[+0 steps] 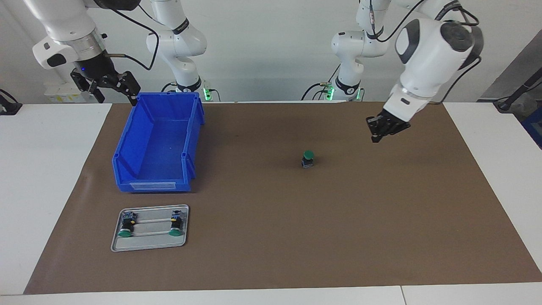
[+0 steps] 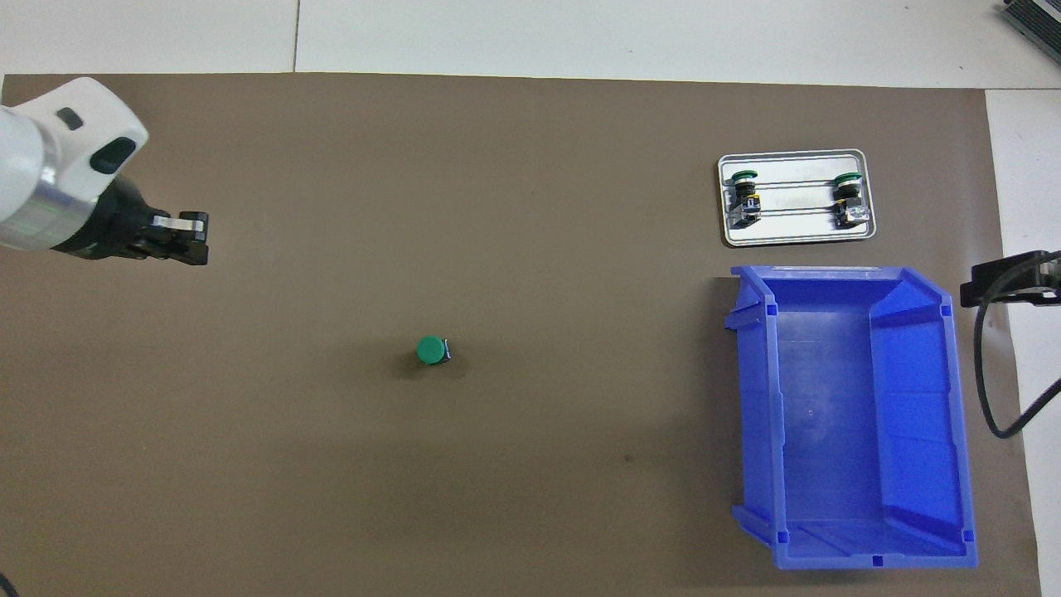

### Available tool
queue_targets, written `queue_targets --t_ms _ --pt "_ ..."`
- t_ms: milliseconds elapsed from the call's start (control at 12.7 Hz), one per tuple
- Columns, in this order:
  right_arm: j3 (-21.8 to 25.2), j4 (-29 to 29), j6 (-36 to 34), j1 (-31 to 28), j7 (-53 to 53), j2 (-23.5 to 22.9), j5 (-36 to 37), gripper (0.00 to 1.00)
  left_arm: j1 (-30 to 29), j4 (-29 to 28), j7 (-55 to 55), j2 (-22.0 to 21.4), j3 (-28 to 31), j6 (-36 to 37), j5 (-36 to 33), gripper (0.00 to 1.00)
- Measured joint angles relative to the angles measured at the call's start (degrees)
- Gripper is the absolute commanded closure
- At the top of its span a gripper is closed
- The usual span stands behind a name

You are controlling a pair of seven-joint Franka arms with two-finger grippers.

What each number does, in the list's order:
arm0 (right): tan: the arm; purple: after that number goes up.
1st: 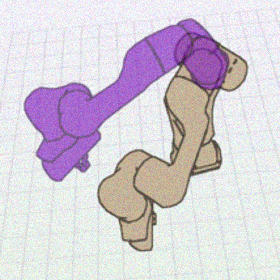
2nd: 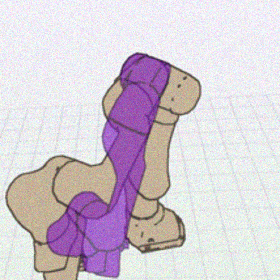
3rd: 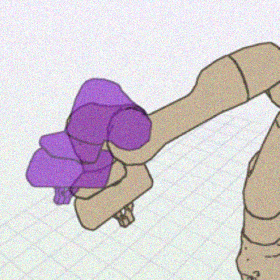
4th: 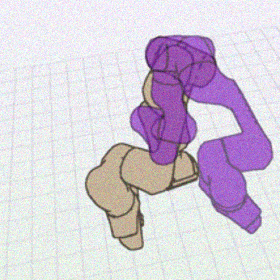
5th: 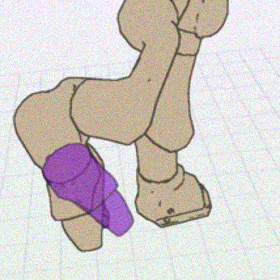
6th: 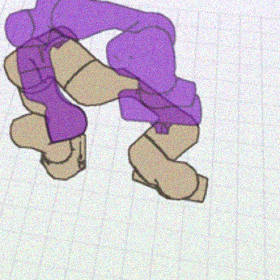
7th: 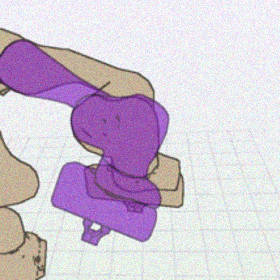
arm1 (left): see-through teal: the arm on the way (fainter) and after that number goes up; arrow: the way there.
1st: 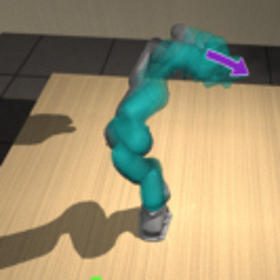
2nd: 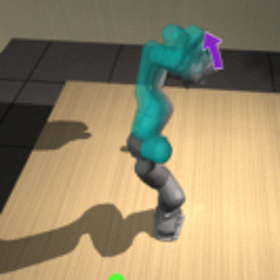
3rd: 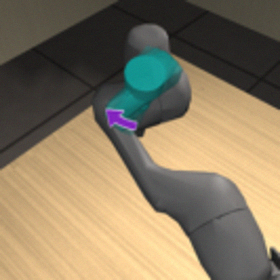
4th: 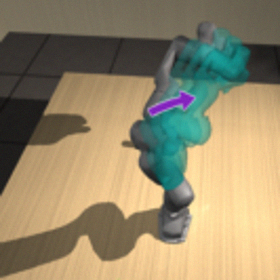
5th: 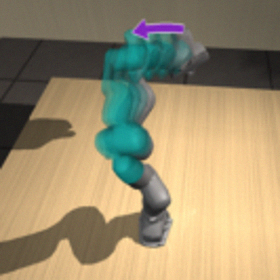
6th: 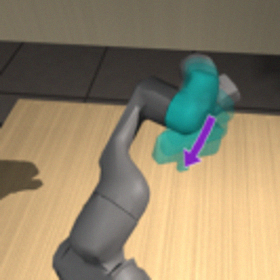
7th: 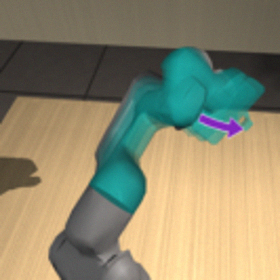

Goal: Place and press button with both arms

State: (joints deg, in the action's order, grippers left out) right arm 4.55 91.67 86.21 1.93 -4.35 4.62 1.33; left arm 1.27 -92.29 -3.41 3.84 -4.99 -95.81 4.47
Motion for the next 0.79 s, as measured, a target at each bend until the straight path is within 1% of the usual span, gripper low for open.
queue_targets --t_ms 79,158,236,473,788 --pt "-0.2 0.1 0.8 0.6 -0.4 -0.1 -0.2 0.00 -1.2 0.3 1.6 -0.7 0.0 0.2 -2.8 0.00" --pt "-0.4 0.2 2.1 2.3 -2.9 -0.4 -0.4 0.00 -1.4 0.5 1.9 -1.1 -0.1 0.3 -5.2 0.00" --pt "-0.6 0.3 3.6 4.7 -6.1 -1.1 -0.4 0.00 -1.4 0.7 1.9 -1.4 -0.5 0.3 -6.3 0.00" --pt "-1.1 0.5 8.1 12.3 -14.2 -3.8 -0.6 0.00 -1.3 0.7 1.8 -1.9 -1.1 0.3 -6.6 0.00" --pt "-1.3 1.6 13.4 21.6 -24.7 -6.2 -1.0 0.00 -1.3 0.5 1.8 -2.2 -1.3 0.3 -6.6 0.00"
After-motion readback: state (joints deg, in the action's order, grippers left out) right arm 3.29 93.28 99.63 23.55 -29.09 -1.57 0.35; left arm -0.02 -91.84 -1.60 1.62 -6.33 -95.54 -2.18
